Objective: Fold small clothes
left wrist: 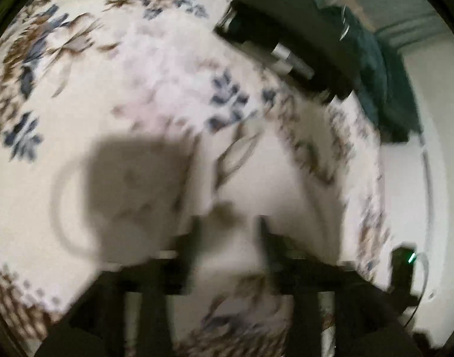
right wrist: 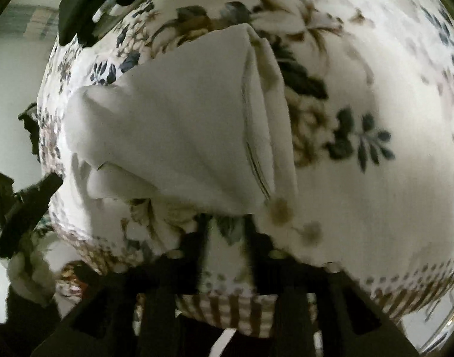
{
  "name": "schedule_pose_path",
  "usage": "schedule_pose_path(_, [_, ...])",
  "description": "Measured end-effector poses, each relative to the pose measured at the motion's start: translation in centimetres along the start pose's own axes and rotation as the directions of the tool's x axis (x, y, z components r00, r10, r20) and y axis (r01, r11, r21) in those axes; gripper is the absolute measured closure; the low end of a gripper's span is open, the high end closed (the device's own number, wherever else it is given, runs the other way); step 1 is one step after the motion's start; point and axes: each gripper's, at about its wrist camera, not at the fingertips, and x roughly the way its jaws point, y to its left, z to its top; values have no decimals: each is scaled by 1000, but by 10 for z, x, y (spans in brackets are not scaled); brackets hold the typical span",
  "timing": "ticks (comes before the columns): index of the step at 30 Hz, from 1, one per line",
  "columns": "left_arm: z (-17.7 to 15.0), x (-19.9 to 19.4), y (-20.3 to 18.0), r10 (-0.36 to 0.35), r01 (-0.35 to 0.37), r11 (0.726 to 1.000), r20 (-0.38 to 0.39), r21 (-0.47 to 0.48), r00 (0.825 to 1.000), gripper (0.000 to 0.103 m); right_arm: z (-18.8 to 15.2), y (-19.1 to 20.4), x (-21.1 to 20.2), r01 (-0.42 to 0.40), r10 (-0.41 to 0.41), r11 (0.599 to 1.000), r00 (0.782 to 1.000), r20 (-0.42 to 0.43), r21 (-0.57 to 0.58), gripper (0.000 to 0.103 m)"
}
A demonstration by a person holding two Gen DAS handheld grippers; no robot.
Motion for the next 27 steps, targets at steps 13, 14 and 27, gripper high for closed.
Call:
schedule_pose_path(13, [31,46,-33,38,-37,995,-9,88,999,101,12,-51,16,-192,166,905,981,100,381,93])
schedule_pose_path(14, [29,37,-32,33,-34,997,6,74,999,101,12,-47,12,-192,157,908,980,122,371,93])
schedule_pose_path(27, [-28,4,13,30,-37,990,-52,-135,998,102,17,-36,-5,-81,70,961,996,52,263,94])
